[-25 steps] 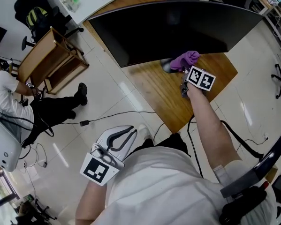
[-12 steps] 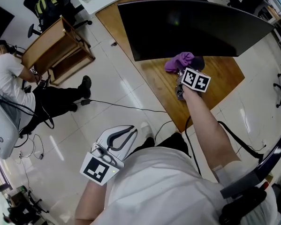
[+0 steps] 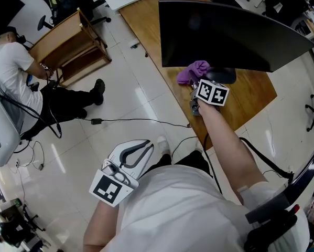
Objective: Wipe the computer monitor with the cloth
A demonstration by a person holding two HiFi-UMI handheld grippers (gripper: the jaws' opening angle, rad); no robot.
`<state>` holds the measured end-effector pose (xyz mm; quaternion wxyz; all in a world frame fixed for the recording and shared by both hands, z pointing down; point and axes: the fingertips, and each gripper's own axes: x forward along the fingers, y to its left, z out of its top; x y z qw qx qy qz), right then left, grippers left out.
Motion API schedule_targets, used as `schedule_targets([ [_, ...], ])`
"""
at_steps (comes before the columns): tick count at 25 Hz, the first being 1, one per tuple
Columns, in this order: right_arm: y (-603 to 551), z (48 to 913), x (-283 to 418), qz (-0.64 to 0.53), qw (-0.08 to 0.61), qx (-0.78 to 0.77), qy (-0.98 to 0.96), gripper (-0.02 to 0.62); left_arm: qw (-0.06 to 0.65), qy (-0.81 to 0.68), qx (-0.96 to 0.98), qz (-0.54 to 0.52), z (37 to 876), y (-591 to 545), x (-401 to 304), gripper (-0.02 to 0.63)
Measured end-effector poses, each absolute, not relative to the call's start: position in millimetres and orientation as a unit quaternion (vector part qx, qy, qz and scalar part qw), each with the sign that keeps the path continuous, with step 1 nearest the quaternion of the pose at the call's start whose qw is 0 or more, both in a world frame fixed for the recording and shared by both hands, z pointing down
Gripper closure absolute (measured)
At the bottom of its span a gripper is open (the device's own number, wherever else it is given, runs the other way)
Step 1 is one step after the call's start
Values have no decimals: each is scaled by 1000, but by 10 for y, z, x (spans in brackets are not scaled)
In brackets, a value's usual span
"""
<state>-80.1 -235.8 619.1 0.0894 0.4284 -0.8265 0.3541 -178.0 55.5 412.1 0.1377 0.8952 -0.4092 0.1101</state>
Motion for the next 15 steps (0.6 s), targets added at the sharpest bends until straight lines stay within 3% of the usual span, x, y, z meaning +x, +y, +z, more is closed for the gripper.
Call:
schedule_targets([
  [15, -2216, 6183, -1538, 355, 106, 375, -850, 548, 146, -447, 876, 102, 4169, 627, -2042, 549],
])
